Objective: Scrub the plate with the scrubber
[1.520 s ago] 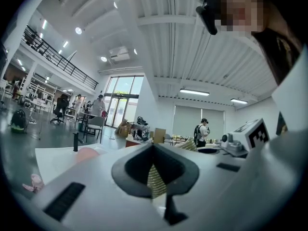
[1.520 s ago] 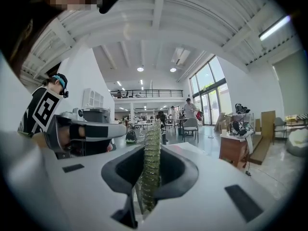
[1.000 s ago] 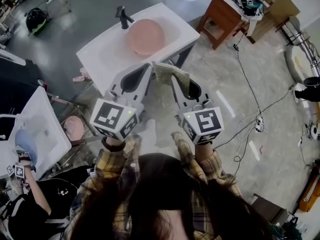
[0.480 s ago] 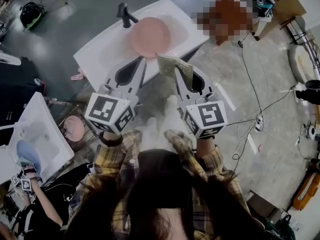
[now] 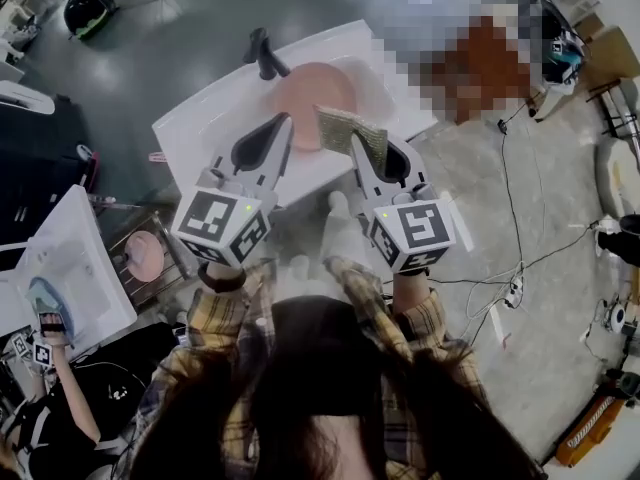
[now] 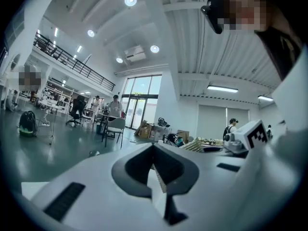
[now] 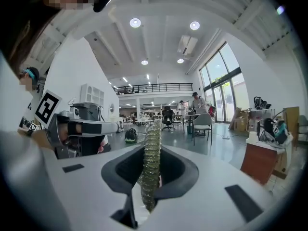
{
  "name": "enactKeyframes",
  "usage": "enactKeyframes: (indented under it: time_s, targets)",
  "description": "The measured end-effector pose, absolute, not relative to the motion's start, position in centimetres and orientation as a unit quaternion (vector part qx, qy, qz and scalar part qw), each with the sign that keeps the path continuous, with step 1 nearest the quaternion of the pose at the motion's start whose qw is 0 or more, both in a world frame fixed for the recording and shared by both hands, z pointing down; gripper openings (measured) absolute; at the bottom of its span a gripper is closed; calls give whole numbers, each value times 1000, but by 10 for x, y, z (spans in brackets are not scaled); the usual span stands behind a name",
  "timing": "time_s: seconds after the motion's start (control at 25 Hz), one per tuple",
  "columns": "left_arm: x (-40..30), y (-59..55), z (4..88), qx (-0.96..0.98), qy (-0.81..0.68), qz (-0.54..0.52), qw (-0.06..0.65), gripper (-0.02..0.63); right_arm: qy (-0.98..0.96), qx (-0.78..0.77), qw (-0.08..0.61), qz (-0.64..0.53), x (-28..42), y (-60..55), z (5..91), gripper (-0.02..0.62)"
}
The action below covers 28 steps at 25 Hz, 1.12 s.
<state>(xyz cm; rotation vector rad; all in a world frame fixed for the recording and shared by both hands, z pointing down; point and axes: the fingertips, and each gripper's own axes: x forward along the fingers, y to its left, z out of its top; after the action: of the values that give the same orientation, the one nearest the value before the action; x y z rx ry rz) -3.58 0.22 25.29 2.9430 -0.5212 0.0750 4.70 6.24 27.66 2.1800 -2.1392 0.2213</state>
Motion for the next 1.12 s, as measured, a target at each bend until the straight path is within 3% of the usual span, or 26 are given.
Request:
enactKeyframes:
  time_s: [0.48,1.12]
  targets:
    - [37,-65,232,950,-306,33,59,14,-790,607,48,73,139,-36,259,75]
    - [31,-108,248,903,-421,39,80,14,-853,508,65,97,148,-106,277,77]
